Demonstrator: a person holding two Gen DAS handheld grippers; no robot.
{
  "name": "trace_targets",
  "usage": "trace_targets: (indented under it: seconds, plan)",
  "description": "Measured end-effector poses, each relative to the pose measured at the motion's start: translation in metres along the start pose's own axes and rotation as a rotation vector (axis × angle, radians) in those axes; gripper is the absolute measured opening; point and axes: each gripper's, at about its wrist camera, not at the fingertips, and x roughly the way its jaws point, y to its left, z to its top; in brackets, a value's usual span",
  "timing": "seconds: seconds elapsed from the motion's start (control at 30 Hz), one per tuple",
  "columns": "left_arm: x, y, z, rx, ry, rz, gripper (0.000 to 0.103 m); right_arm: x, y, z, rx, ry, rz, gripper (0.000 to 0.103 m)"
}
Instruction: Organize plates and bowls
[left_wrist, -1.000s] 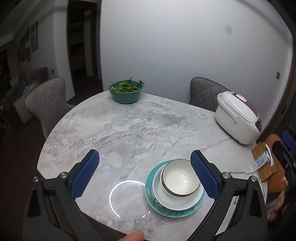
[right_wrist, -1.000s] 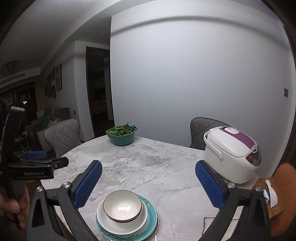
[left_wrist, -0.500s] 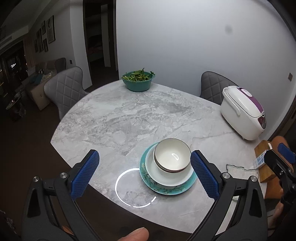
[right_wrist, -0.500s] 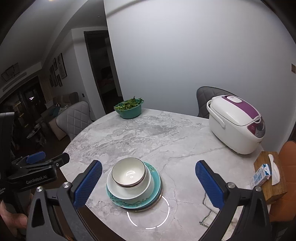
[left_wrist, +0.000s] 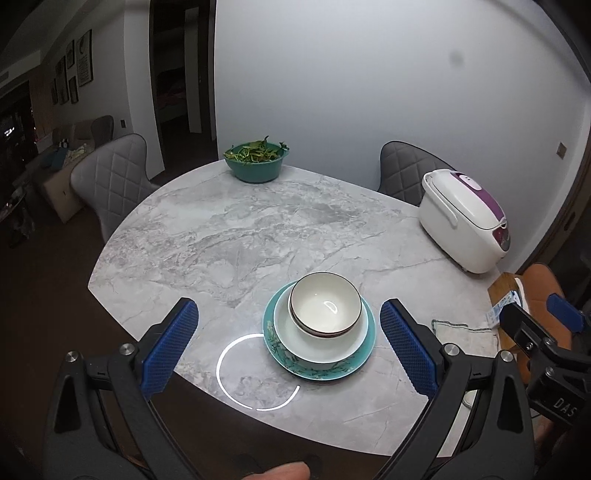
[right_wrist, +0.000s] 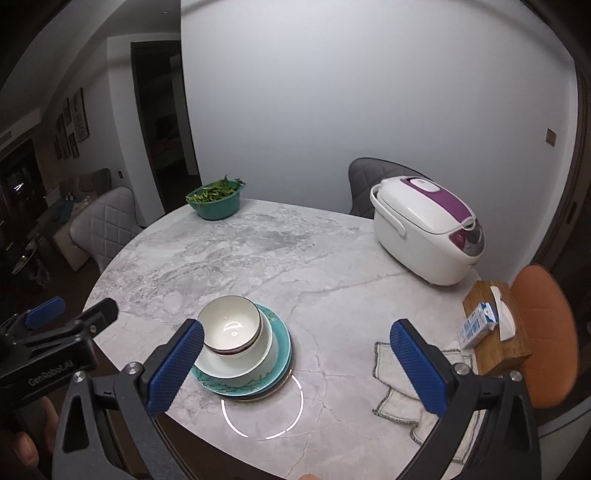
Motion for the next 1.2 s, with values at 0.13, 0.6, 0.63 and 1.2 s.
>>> trace_targets:
  seconds: [0.13, 0.6, 0.63, 1.2]
  plan:
    - [-0.004, 0.016, 0.002, -0.048, 0.0, -0.025, 0.1, -0.001, 0.005, -0.001, 0.0, 0.002, -0.01, 0.103]
    - [-0.01, 0.025, -0.001, -0.01, 0.04, 0.046, 0.1, -0.004, 0.027, 0.0, -0.039, 0.001, -0.003, 0.103]
    - [-0.011, 0.024, -0.001, -0.008, 0.047, 0.023, 0.1, -0.004, 0.028, 0.0, -0.039, 0.004, -0.006, 0.103]
    - [-0.012, 0.01, -0.014, 0.052, 0.051, 0.056, 0.1, 0.006, 0.023, -0.002, -0.006, 0.088, -0.016, 0.103]
